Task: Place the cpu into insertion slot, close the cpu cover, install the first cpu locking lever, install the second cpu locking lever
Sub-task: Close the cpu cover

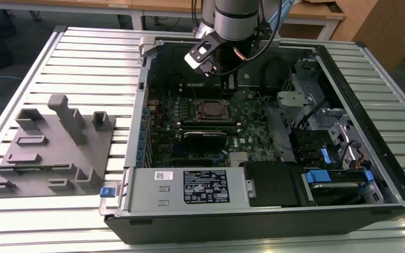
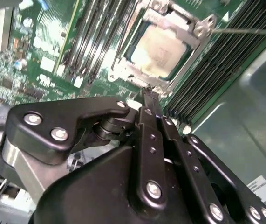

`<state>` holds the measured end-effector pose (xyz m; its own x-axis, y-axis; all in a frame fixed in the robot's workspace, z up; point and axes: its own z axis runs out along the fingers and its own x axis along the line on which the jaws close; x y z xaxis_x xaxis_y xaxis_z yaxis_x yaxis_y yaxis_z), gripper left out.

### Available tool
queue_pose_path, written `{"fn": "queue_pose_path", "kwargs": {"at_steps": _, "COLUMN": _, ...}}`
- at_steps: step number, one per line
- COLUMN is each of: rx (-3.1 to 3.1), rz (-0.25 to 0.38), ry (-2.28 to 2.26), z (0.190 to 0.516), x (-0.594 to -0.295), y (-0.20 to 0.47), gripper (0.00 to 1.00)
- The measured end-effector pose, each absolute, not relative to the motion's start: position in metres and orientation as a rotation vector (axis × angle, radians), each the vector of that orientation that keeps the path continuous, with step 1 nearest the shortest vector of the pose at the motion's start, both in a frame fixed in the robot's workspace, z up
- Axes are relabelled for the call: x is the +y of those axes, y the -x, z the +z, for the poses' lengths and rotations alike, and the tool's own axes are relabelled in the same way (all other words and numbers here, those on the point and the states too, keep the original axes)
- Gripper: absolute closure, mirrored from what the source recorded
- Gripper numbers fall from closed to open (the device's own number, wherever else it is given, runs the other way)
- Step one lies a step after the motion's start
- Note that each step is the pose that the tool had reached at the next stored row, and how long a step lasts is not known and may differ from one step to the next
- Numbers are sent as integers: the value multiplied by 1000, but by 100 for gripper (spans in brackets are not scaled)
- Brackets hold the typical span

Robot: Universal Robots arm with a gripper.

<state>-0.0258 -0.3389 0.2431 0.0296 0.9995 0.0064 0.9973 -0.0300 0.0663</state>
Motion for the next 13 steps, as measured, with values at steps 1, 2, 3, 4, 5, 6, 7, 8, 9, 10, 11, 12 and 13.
{"fn": "queue_pose_path", "kwargs": {"at_steps": 1, "rx": 2162, "rz": 68, "ry": -2228, "z": 243, "x": -339, "y": 26, "gripper": 89}}
{"fn": "queue_pose_path", "kwargs": {"at_steps": 2, "rx": 2169, "rz": 53, "ry": -2235, "z": 242, "x": -339, "y": 26, "gripper": 89}}
{"fn": "queue_pose_path", "kwargs": {"at_steps": 3, "rx": 2177, "rz": 36, "ry": -2243, "z": 242, "x": -339, "y": 26, "gripper": 89}}
{"fn": "queue_pose_path", "kwargs": {"at_steps": 4, "rx": 2181, "rz": 27, "ry": -2247, "z": 242, "x": -339, "y": 26, "gripper": 89}}
{"fn": "queue_pose_path", "kwargs": {"at_steps": 5, "rx": 2181, "rz": 25, "ry": -2247, "z": 242, "x": -339, "y": 26, "gripper": 89}}
{"fn": "queue_pose_path", "kwargs": {"at_steps": 6, "rx": 2181, "rz": 25, "ry": -2248, "z": 242, "x": -339, "y": 26, "gripper": 89}}
{"fn": "queue_pose_path", "kwargs": {"at_steps": 7, "rx": 2181, "rz": 25, "ry": -2248, "z": 242, "x": -339, "y": 26, "gripper": 89}}
{"fn": "queue_pose_path", "kwargs": {"at_steps": 8, "rx": 2181, "rz": 25, "ry": -2248, "z": 242, "x": -339, "y": 26, "gripper": 89}}
{"fn": "queue_pose_path", "kwargs": {"at_steps": 9, "rx": 2181, "rz": 25, "ry": -2248, "z": 242, "x": -339, "y": 26, "gripper": 89}}
{"fn": "queue_pose_path", "kwargs": {"at_steps": 10, "rx": 2181, "rz": 25, "ry": -2248, "z": 242, "x": -339, "y": 26, "gripper": 89}}
{"fn": "queue_pose_path", "kwargs": {"at_steps": 11, "rx": 2181, "rz": 26, "ry": -2248, "z": 241, "x": -339, "y": 26, "gripper": 89}}
{"fn": "queue_pose_path", "kwargs": {"at_steps": 12, "rx": 2181, "rz": 26, "ry": -2247, "z": 240, "x": -339, "y": 28, "gripper": 89}}
{"fn": "queue_pose_path", "kwargs": {"at_steps": 13, "rx": 2181, "rz": 26, "ry": -2247, "z": 239, "x": -339, "y": 30, "gripper": 89}}
